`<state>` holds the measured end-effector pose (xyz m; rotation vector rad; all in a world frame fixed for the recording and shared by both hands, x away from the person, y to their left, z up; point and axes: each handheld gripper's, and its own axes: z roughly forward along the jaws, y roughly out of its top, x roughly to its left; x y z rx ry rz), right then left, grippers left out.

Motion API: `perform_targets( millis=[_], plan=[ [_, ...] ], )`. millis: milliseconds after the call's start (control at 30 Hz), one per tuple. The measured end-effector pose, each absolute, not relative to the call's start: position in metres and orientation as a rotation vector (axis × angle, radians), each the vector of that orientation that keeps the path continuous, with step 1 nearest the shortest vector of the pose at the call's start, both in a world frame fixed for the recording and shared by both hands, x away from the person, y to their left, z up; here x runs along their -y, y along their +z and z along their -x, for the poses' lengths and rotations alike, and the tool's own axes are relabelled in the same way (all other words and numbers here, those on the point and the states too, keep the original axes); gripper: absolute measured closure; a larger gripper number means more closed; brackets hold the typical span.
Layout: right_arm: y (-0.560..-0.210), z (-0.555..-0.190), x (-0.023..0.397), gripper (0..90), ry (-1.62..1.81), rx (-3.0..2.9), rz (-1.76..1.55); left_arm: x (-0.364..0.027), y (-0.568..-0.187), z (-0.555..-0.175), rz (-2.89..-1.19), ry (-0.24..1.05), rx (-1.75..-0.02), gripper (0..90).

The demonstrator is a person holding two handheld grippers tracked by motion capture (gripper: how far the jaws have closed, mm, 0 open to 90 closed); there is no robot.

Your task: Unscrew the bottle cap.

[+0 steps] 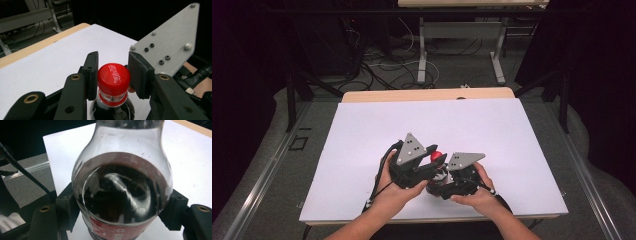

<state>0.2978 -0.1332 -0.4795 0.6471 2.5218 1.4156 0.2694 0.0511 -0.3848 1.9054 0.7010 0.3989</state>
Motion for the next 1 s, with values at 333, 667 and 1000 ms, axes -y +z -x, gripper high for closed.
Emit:
perform_targets(
  millis=[333, 667, 1000],
  plan=[
    [-0.478, -0.297, 0.134, 29.2, 1.436, -2.502, -0.653, -0.059, -0.381, -0.274, -1.908, 0.399, -0.695, 61.7],
    [-0.476, -0.302, 0.141, 29.2, 1.422, -2.469, -0.676, -0.076, -0.388, -0.278, -1.892, 0.415, -0.723, 61.7],
    [-0.475, -0.306, 0.145, 29.1, 1.409, -2.459, -0.666, -0.095, -0.406, -0.286, -1.879, 0.408, -0.749, 61.7]
  ],
)
